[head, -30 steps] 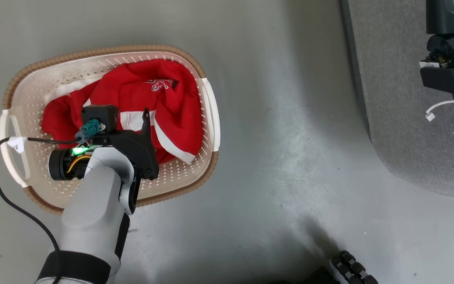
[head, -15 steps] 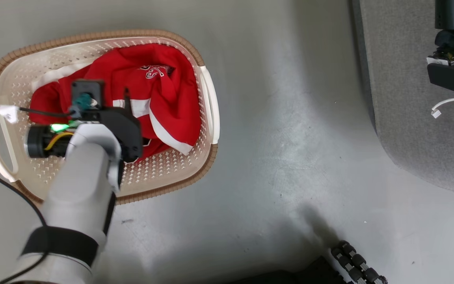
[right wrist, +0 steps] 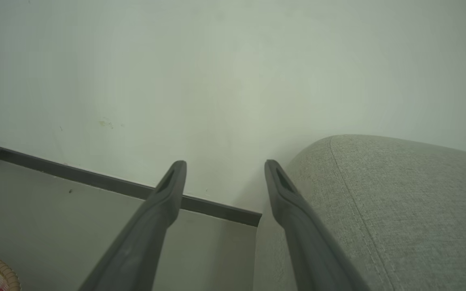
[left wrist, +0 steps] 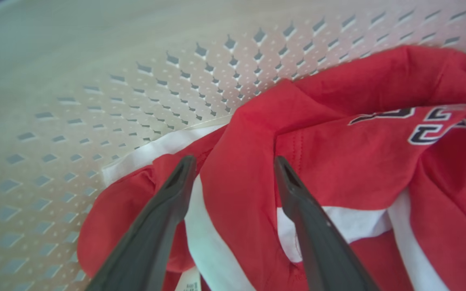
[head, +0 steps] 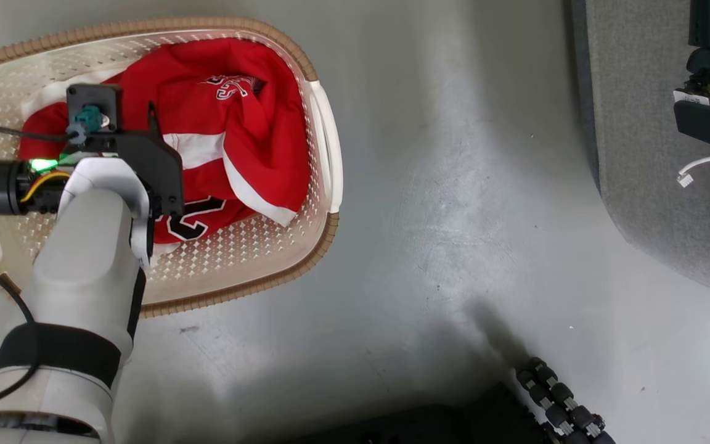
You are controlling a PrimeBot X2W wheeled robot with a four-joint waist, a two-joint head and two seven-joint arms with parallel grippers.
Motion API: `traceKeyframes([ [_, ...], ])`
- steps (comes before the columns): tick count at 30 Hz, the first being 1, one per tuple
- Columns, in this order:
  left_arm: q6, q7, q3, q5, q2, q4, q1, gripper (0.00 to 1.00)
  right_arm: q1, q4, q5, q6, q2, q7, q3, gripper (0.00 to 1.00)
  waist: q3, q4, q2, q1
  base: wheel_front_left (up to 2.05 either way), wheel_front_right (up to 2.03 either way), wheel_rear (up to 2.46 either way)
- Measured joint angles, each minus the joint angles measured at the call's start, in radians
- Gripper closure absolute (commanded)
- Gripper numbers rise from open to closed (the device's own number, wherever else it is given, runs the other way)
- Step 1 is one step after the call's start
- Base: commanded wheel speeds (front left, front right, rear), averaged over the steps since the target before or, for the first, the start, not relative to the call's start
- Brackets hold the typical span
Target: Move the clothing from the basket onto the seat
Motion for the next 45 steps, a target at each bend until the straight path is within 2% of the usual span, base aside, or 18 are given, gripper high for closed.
traceKeyframes([
  [18,0.008,0.054,-0.023,0.02,0.009,0.06,-0.055,0.0,0.0,-0.028,-0.008,0.005,0.025,0.0,-0.009,0.0,0.052,-0.015,0.0,0.0,0.0,0.0,0.0],
  [19,0.008,0.059,-0.022,0.02,0.007,0.062,-0.055,0.4,-0.001,-0.031,-0.008,0.006,0.026,0.0,-0.011,0.0,0.054,-0.017,0.0,0.0,0.0,0.0,0.0],
  [20,0.008,0.062,-0.022,0.02,0.006,0.063,-0.055,1.0,-0.002,-0.033,-0.009,0.006,0.027,0.0,-0.011,0.0,0.055,-0.017,0.0,0.0001,0.0,0.0,0.0],
  [30,0.007,-0.016,0.023,-0.02,-0.028,0.066,-0.021,1.0,-0.02,0.023,-0.012,0.022,0.042,0.0,-0.019,0.0,0.002,-0.009,0.0,0.0,0.0,0.0,0.0],
  [41,-0.063,-0.129,0.064,-0.078,-0.029,0.075,0.059,1.0,-0.004,0.138,-0.012,0.04,0.06,0.0,-0.014,0.0,-0.123,0.016,0.0,0.0,0.0,0.0,0.0],
  [45,-0.073,-0.147,0.076,-0.091,-0.045,0.077,0.088,1.0,0.019,0.175,-0.012,0.045,0.064,0.0,-0.013,0.0,-0.178,0.029,0.0,0.0,0.0,0.0,0.0],
])
